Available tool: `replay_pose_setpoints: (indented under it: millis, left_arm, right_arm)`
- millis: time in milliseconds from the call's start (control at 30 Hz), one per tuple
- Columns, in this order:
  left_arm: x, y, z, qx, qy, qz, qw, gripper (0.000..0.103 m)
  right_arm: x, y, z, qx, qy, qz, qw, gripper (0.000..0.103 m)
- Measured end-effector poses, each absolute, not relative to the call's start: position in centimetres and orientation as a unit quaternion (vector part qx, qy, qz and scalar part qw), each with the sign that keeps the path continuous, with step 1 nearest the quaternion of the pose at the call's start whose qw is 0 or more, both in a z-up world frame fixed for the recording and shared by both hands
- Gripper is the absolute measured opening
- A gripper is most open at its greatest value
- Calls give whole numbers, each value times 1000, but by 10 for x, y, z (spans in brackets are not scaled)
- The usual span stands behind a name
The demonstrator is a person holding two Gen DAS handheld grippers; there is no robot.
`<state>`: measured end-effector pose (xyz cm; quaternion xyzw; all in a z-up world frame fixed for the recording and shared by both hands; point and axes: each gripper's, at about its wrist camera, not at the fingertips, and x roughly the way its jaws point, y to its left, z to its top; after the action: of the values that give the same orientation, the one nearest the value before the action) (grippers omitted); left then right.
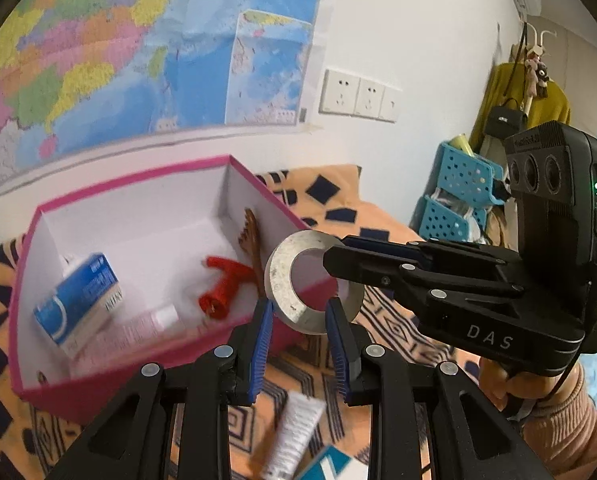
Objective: Organize rigid objects
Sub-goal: 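Carry the tape roll into the magenta box and open the right gripper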
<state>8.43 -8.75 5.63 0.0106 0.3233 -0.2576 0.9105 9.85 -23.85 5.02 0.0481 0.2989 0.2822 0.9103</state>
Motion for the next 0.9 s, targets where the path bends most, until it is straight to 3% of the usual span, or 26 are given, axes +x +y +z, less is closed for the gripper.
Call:
replay_pose_setpoints:
  millis: [900]
  left_arm:
    - [151,-89,32,-5,377,-212,902,29]
  right_arm:
    - [150,-229,32,34,328,226,917,18]
